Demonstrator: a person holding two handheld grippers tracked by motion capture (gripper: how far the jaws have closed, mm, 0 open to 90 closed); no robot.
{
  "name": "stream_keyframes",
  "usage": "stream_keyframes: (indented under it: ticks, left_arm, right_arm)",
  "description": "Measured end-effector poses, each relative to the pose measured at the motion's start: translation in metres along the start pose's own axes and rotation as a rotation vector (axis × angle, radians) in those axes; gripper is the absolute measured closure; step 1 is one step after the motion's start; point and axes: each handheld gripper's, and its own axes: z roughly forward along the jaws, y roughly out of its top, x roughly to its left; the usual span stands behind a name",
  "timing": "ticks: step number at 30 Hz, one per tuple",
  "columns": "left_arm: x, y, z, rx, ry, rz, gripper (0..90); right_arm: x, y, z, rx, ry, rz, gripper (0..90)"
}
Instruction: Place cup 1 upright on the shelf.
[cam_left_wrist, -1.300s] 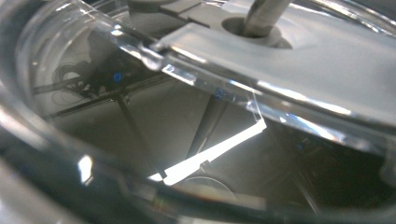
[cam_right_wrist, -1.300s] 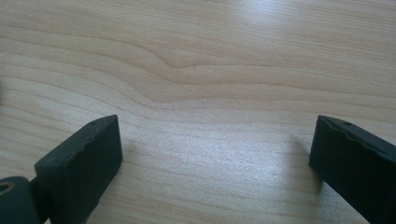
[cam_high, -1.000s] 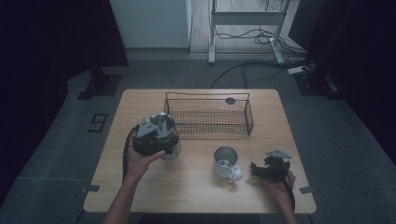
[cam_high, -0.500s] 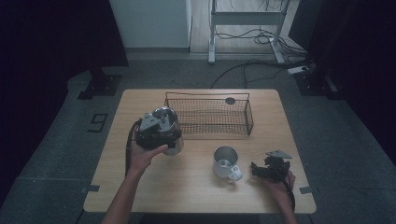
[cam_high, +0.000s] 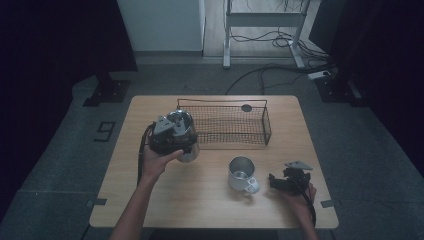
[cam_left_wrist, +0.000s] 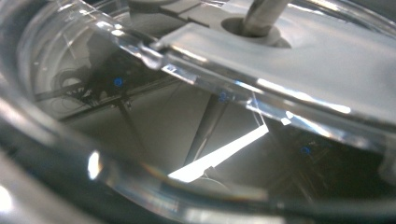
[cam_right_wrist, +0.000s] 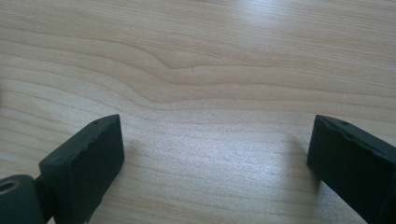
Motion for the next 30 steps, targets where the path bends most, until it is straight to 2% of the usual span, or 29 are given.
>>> stream_keyframes:
  ticks: [11,17,24,30]
  left_arm:
    - [0.001,0.011,0.003,0.004,-0.002,-0.003,3.9]
    - [0.0,0.019,0.003,-0.01,0.005,0.011,3.9]
    - [-0.001,0.029,0.013,-0.004,0.006,0.022,3.9]
    - [0.004,0.032,0.021,0.001,0.002,0.01,3.9]
  right_arm:
    - [0.0,0.0,0.0,-0.001,-0.002,0.001,4.2]
    - [0.0,0.0,0.0,-0.001,-0.002,0.002,4.2]
    - [0.0,0.0,0.0,-0.001,-0.002,0.002,4.3]
    - [0.0,0.0,0.0,-0.004,-0.004,0.001,4.4]
